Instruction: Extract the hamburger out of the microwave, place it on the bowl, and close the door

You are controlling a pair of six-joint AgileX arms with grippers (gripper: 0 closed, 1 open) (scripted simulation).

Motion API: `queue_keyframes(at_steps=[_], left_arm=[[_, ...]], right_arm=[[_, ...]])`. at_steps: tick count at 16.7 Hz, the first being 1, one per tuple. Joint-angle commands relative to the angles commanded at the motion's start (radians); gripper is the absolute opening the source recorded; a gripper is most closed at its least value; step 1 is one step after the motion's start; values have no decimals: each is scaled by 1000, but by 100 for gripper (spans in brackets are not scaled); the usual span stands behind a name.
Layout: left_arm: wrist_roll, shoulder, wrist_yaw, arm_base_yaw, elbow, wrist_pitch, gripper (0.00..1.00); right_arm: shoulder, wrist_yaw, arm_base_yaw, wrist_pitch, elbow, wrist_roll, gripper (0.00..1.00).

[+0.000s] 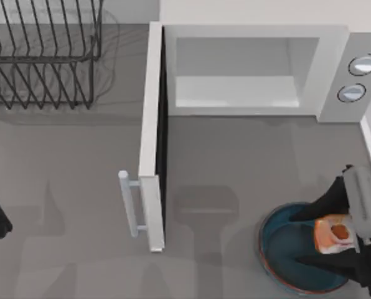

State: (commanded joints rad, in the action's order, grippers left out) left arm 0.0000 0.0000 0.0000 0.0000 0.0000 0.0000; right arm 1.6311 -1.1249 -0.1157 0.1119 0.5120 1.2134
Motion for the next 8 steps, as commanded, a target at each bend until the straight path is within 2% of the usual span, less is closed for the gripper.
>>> queue_keyframes(at_steps=[4,8], left_arm=[[0,0,0,0,0,0,100],[0,0,0,0,0,0,100]], right_arm=[[44,13,-36,-116,-18,-71,0],[108,41,-95,-360,-51,-194,0]])
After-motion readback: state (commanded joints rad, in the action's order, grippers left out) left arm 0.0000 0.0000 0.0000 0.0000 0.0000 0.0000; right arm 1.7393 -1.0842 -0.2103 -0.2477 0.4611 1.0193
